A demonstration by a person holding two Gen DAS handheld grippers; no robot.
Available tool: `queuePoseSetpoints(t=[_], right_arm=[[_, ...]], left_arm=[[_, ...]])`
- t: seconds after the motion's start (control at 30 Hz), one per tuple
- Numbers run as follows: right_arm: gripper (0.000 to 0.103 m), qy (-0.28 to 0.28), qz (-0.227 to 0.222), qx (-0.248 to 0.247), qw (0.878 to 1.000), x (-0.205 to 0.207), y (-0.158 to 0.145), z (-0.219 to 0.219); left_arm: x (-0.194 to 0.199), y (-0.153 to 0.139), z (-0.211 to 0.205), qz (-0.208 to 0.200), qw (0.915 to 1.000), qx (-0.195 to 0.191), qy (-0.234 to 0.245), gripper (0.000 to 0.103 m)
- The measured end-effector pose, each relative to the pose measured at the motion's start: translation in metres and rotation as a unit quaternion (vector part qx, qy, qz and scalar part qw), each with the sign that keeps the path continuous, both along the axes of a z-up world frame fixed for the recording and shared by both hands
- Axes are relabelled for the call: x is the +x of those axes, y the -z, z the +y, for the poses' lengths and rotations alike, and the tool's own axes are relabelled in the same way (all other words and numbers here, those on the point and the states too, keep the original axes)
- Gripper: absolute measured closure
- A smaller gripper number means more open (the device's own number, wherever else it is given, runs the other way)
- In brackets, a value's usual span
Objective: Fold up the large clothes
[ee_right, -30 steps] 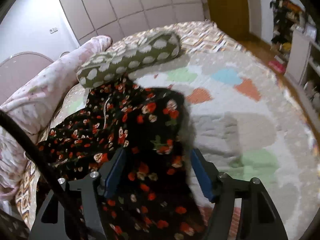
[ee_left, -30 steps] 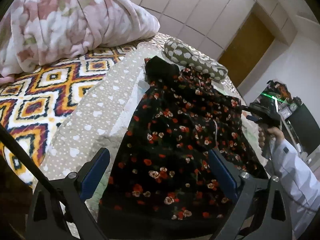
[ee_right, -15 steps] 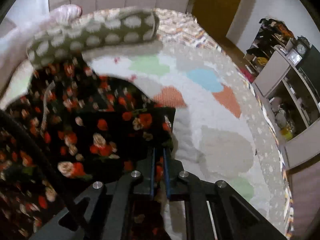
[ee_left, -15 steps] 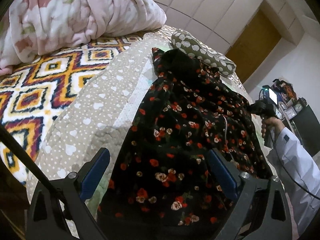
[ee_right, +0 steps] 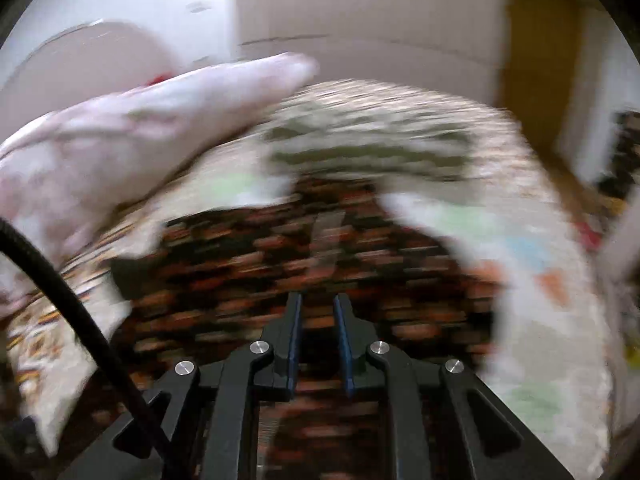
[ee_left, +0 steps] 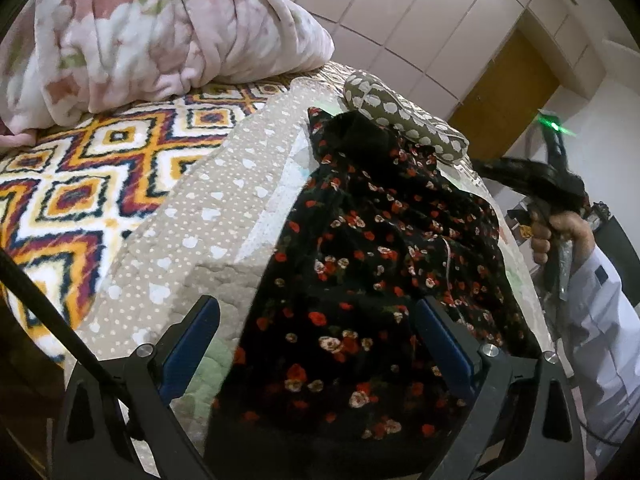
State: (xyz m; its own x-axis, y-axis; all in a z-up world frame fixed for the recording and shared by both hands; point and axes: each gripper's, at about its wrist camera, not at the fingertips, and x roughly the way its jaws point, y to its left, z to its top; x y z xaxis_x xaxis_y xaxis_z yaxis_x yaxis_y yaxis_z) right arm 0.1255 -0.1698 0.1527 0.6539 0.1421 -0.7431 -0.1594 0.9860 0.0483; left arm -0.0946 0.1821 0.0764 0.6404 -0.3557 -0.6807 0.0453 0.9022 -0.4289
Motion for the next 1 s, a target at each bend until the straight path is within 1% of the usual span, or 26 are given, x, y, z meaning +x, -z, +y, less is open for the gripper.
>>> queuePoseSetpoints(t=[0.03, 0.1, 0.2, 0.27, 0.37, 0.4, 0.43, 0.5, 0.57, 0.67, 0.73, 0.77, 0.8, 0.83, 0.87, 0.9, 0.93, 0.97, 1.0], right_arm=[[0.086, -0.032, 0.014, 0.018, 0.999, 0.003, 0.006, 0.024], [0.086, -0.07, 0.038, 0.031, 0.996, 0.009, 0.019, 0.06], [0.086, -0.098, 0.063, 0.012, 0.993, 0.027, 0.048, 0.109], [0.086, -0.086, 0.077, 0.008, 0.993, 0.053, 0.065, 0.131], [0.086, -0.048, 0.094, -0.002, 0.994, 0.093, 0.089, 0.147], [0.086, -0.034, 0.103, -0.009, 0.994, 0.105, 0.098, 0.152], [0.086, -0.026, 0.111, -0.018, 0.993, 0.113, 0.102, 0.148], [0.086, -0.004, 0.129, -0.05, 0.99, 0.129, 0.123, 0.153], [0.086, 0.006, 0.116, -0.055, 0.992, 0.133, 0.127, 0.154], [0.085, -0.003, 0.108, -0.042, 0.993, 0.128, 0.11, 0.149], [0.08, -0.008, 0.077, -0.041, 0.996, 0.11, 0.082, 0.14], [0.07, -0.014, 0.055, -0.035, 0.998, 0.096, 0.062, 0.131], [0.056, -0.019, 0.039, -0.026, 0.999, 0.083, 0.044, 0.121], [0.05, -0.021, 0.029, -0.019, 0.999, 0.073, 0.032, 0.114], [0.045, -0.023, 0.014, -0.004, 1.0, 0.056, 0.013, 0.098], [0.045, -0.022, 0.006, 0.008, 1.0, 0.041, 0.0, 0.087], [0.045, -0.019, -0.001, 0.025, 0.999, 0.021, -0.016, 0.07], [0.044, -0.016, -0.004, 0.037, 0.999, 0.009, -0.025, 0.06], [0.043, -0.007, -0.004, 0.05, 0.999, -0.01, -0.036, 0.041]], left_arm=[[0.0, 0.0, 0.002, -0.001, 1.0, 0.0, -0.003, 0.006], [0.001, 0.002, 0.009, 0.0, 1.0, -0.002, -0.01, 0.006], [0.005, 0.009, 0.021, 0.007, 0.9997, -0.007, -0.022, 0.006], [0.008, 0.014, 0.026, 0.012, 0.9995, -0.003, -0.029, 0.006], [0.01, 0.02, 0.038, 0.017, 0.9989, 0.004, -0.043, 0.006], [0.011, 0.022, 0.041, 0.018, 0.9987, 0.005, -0.048, 0.006], [0.011, 0.024, 0.045, 0.021, 0.9984, 0.006, -0.053, 0.006], [0.011, 0.026, 0.051, 0.025, 0.9978, 0.009, -0.06, 0.006], [0.01, 0.027, 0.054, 0.028, 0.9972, 0.014, -0.068, 0.006], [0.008, 0.025, 0.054, 0.026, 0.9963, 0.027, -0.078, 0.006], [0.007, 0.024, 0.049, 0.029, 0.9966, 0.03, -0.071, 0.006], [0.006, 0.024, 0.046, 0.03, 0.9971, 0.03, -0.064, 0.006], [0.004, 0.023, 0.042, 0.03, 0.9975, 0.031, -0.056, 0.006], [0.003, 0.022, 0.039, 0.03, 0.9978, 0.032, -0.05, 0.009], [0.001, 0.019, 0.034, 0.029, 0.9981, 0.035, -0.041, 0.013], [-0.001, 0.016, 0.029, 0.031, 0.9982, 0.04, -0.031, 0.021], [-0.002, 0.014, 0.025, 0.031, 0.9983, 0.044, -0.024, 0.024], [-0.004, 0.011, 0.021, 0.029, 0.9984, 0.046, -0.015, 0.024], [-0.004, 0.008, 0.017, 0.026, 0.9986, 0.046, -0.008, 0.024]])
